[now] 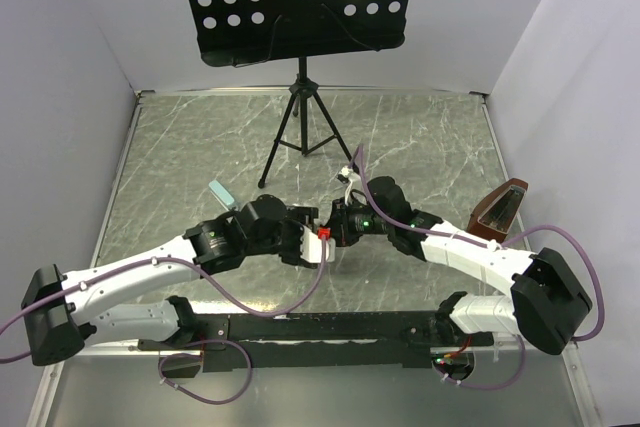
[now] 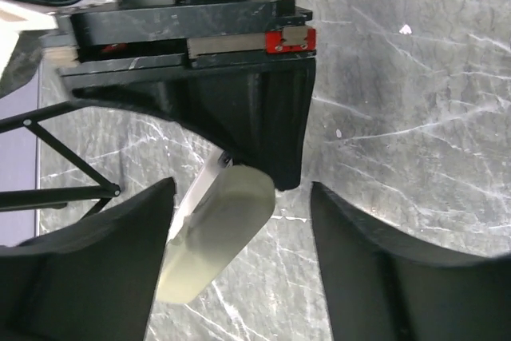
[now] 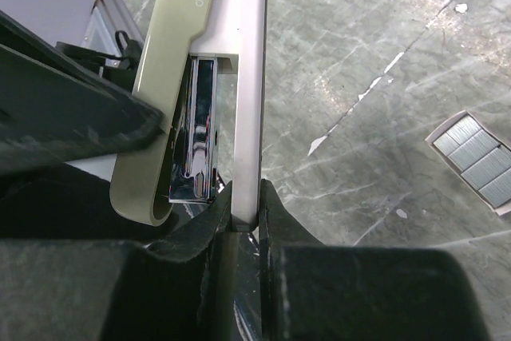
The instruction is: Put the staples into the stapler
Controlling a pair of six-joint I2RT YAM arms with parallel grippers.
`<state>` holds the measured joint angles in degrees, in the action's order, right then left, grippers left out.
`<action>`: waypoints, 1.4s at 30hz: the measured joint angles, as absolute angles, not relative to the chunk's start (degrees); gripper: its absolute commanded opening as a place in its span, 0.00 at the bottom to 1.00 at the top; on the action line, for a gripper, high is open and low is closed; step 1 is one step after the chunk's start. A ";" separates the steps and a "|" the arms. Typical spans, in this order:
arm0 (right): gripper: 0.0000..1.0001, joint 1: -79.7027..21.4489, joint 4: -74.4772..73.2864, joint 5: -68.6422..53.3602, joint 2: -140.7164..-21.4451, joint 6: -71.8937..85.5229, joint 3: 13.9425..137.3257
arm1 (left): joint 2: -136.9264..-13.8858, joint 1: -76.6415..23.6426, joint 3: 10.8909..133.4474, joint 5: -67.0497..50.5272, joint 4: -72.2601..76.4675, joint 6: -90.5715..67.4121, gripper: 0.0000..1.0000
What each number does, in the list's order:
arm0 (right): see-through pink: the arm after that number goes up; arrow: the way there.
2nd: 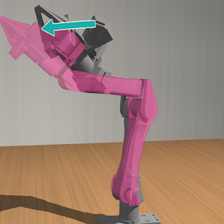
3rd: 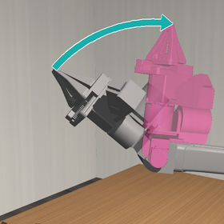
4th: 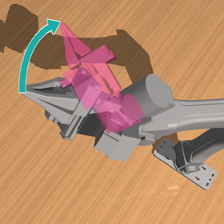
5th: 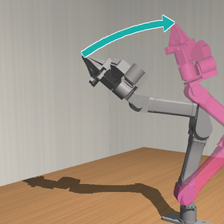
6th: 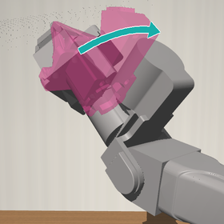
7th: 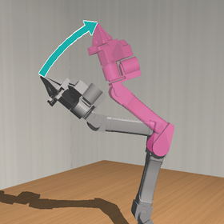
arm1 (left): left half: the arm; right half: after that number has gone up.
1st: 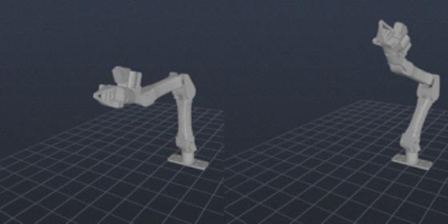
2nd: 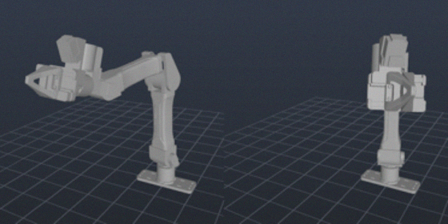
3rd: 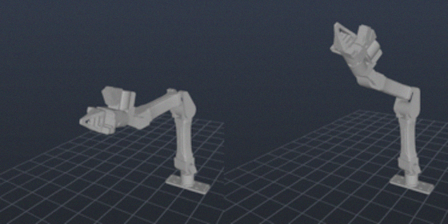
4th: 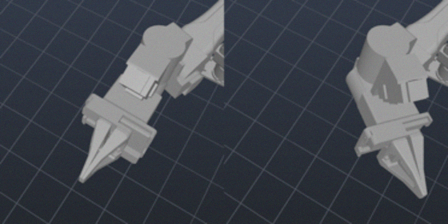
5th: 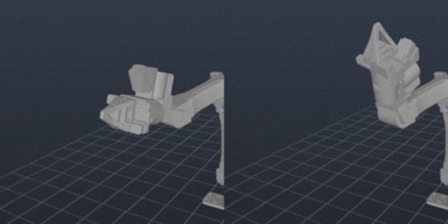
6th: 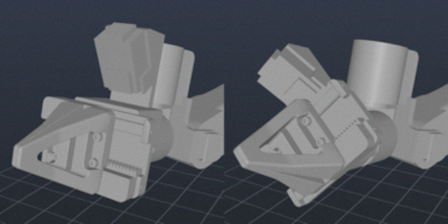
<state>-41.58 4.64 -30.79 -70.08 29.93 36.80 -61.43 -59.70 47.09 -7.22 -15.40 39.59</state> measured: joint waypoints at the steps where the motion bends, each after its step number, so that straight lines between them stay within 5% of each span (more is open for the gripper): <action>1: 0.00 -41.58 4.64 -31.00 -70.08 29.93 36.88 | -61.76 -59.83 47.20 -7.16 -15.46 39.88 0.66; 4: 0.00 -41.58 4.47 -31.20 -70.08 29.93 37.34 | -62.54 -60.12 47.29 -6.66 -15.59 40.36 0.54; 6: 0.00 -41.58 4.14 -31.27 -70.08 29.71 37.60 | -62.89 -60.16 47.33 -6.17 -15.59 40.88 0.33; 12: 0.00 -41.12 2.98 -31.97 -70.08 29.71 37.63 | -63.40 -60.75 47.79 -5.23 -16.58 42.28 0.01; 26: 0.00 -33.69 8.47 -37.41 -66.39 30.50 35.11 | -48.42 -54.61 40.91 -10.61 -10.31 34.59 0.01; 42: 0.00 -24.10 26.46 -50.30 -63.90 40.07 26.35 | -21.71 -43.20 18.44 -9.23 9.52 2.96 0.01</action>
